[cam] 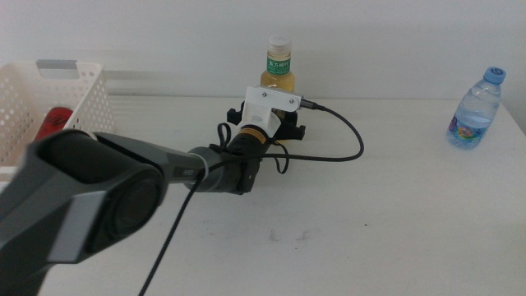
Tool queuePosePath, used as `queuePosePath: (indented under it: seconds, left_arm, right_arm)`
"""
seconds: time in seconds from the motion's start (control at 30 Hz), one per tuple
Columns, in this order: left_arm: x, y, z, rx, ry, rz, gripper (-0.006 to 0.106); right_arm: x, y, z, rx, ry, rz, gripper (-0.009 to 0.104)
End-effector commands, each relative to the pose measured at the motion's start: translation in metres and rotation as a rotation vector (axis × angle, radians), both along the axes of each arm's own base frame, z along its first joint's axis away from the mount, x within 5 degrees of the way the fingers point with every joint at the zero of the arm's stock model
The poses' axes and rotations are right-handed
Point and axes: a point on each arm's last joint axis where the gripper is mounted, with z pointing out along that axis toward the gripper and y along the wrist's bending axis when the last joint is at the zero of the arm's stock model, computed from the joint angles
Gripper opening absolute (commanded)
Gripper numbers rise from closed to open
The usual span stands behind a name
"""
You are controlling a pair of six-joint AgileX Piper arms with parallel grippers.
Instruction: Use arms to grab the bottles and put them into the dustbin to the left of the table.
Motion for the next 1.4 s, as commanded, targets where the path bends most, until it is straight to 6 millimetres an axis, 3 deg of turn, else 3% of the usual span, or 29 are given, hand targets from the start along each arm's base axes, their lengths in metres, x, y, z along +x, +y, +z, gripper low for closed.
queuePosePath:
  seconds: [0.0, 0.13, 0.27, 0.5, 0.73, 0.87, 1.07, 1.2, 1.37]
  left_arm:
    - [-0.007, 0.007, 0.026, -0.004, -0.051, 0.015, 0.0]
    - [-0.033, 0.027, 0.05, -0.001, -0.016, 0.063, -0.001]
    - [-0.071, 0.047, 0.083, 0.018, 0.042, 0.058, 0.0]
    - [-0.135, 0.089, 0.147, 0.097, 0.365, -0.035, 0.0]
    - [-0.164, 0.138, 0.189, 0.085, 0.539, -0.077, 0.0]
    - [-0.168, 0.172, 0.218, 0.089, 0.603, 0.002, 0.0]
    - [-0.158, 0.228, 0.252, 0.215, 0.768, 0.158, 0.0]
    - [-0.137, 0.274, 0.261, 0.272, 0.874, 0.259, 0.0]
    - [-0.107, 0.313, 0.259, 0.327, 0.914, 0.282, 0.0]
  right_arm:
    - [0.0, 0.0, 0.0, -0.013, -0.012, -0.005, 0.093]
    - [0.0, 0.0, 0.0, -0.013, -0.012, -0.005, 0.093]
    - [0.0, 0.0, 0.0, -0.013, -0.012, -0.005, 0.093]
    - [0.0, 0.0, 0.0, -0.013, -0.012, -0.005, 0.093]
    - [0.0, 0.0, 0.0, -0.013, -0.012, -0.005, 0.093]
    - [0.0, 0.0, 0.0, -0.013, -0.012, -0.005, 0.093]
    - [0.0, 0.0, 0.0, -0.013, -0.012, -0.005, 0.093]
    - [0.0, 0.0, 0.0, -0.013, -0.012, -0.005, 0.093]
    - [0.0, 0.0, 0.0, -0.013, -0.012, -0.005, 0.093]
